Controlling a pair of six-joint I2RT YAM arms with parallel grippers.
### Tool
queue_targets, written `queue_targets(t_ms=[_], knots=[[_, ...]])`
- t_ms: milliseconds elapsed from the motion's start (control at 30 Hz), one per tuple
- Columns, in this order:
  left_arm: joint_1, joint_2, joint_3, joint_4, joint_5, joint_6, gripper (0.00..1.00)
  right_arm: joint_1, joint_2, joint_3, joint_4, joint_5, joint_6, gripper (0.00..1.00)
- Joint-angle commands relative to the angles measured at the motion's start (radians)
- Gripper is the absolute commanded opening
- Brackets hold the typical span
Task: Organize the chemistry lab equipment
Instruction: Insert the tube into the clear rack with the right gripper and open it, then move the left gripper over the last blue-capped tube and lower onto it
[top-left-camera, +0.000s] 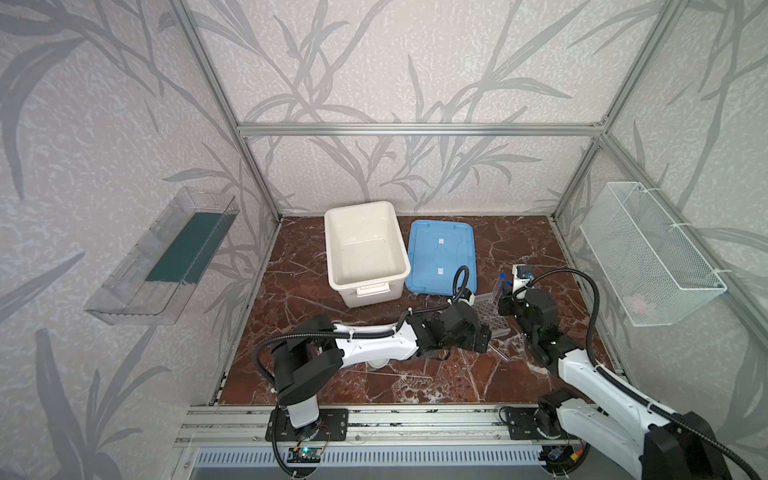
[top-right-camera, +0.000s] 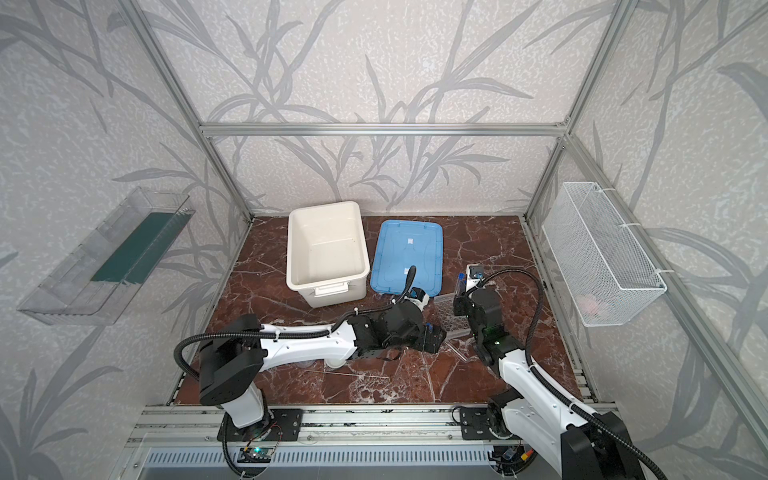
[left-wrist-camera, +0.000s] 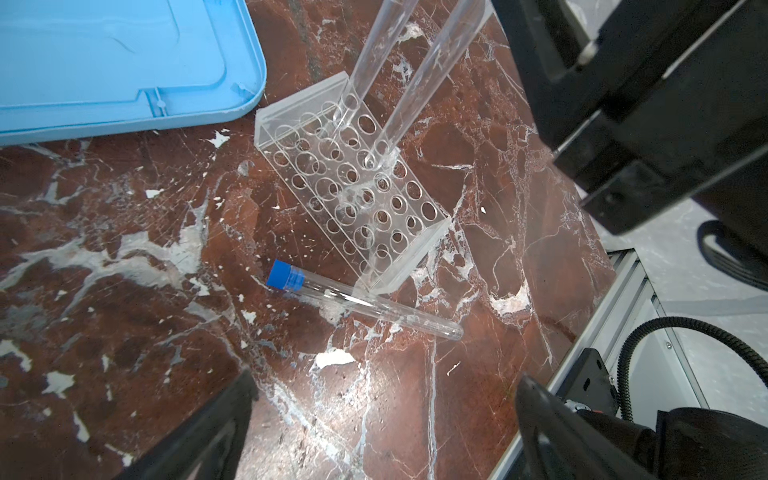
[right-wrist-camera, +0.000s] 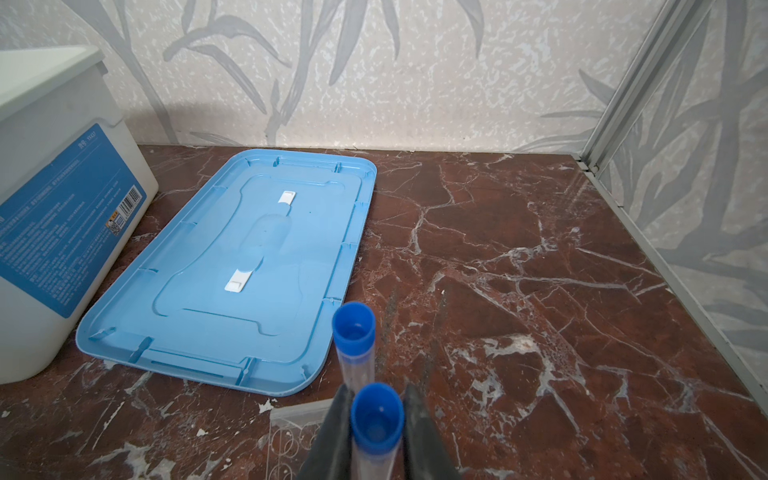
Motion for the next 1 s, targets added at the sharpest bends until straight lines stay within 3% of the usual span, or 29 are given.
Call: queue_targets(t_ms=[0,233,433,667,800,967], knots=[[0.007,-0.02,-0.017,0.007,-0.021,-0.018,0.99,0.0,-0.028,0.008,-0.035,0.04,0.027,0.34],[0.008,-0.022,-0.004,-0.029,-0.034,-0.008,0.99,0.0,-0.112,0.017,-0.103,0.067,0.054,0.58],[0.008,0.025,0.087,-0.214,-0.095,-0.039,0.96,-0.008,-0.271,0.055,-0.333,0.092,0.179,0.91],[0.007,0.101,0.237,-0.425,-0.091,-0.093,0.84,-0.008,-0.432,0.148,-0.802,-0.026,0.324,0.95],[0.021,0.113,0.236,-0.433,-0.099,-0.238,0.72,-0.009,-0.535,0.149,-0.886,-0.034,0.355,0.97],[0.034,0.117,0.231,-0.408,-0.098,-0.437,0.69,-0.01,-0.591,0.192,-0.962,-0.012,0.358,0.98]])
